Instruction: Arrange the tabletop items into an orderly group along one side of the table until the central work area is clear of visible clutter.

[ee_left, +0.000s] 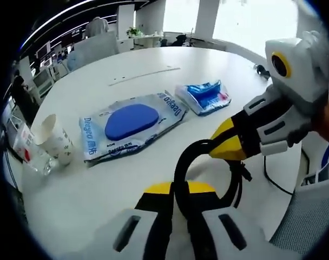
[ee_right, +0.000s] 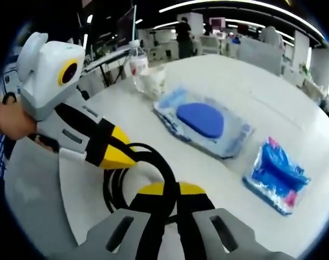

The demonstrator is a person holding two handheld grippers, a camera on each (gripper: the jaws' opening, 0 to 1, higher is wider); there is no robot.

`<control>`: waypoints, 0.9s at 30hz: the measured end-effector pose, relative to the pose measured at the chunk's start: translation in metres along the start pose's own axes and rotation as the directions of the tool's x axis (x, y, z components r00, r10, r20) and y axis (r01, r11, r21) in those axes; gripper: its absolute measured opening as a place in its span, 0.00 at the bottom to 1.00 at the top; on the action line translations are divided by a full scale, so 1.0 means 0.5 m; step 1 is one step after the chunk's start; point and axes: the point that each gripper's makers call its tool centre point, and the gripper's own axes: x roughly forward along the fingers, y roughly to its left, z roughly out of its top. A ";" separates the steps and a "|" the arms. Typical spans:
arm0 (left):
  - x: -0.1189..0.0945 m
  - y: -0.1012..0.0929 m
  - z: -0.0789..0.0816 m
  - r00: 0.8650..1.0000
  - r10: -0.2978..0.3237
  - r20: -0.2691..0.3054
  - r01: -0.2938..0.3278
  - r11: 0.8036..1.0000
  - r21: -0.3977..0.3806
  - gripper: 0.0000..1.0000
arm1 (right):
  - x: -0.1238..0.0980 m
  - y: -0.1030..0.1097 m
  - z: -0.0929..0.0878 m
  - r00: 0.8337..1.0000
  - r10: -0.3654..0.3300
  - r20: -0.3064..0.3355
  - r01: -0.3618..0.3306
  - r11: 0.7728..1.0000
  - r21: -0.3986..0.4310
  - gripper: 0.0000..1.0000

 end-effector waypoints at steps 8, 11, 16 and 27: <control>0.008 0.014 0.010 1.000 0.002 -0.003 -0.002 1.000 0.001 0.06 | 0.010 -0.009 0.011 1.000 -0.003 0.000 0.003 1.000 0.008 0.03; 0.011 0.018 0.011 1.000 0.005 -0.005 -0.005 1.000 0.006 0.06 | 0.014 -0.011 0.012 1.000 -0.006 -0.004 0.006 1.000 0.006 0.03; 0.022 0.024 0.008 1.000 0.004 -0.011 -0.004 1.000 0.004 0.07 | 0.026 -0.016 0.008 1.000 -0.009 -0.013 0.009 1.000 0.006 0.03; 0.045 0.031 0.002 1.000 -0.007 -0.026 0.007 1.000 0.012 0.07 | 0.045 -0.027 -0.003 0.999 -0.020 -0.032 0.020 1.000 -0.004 0.03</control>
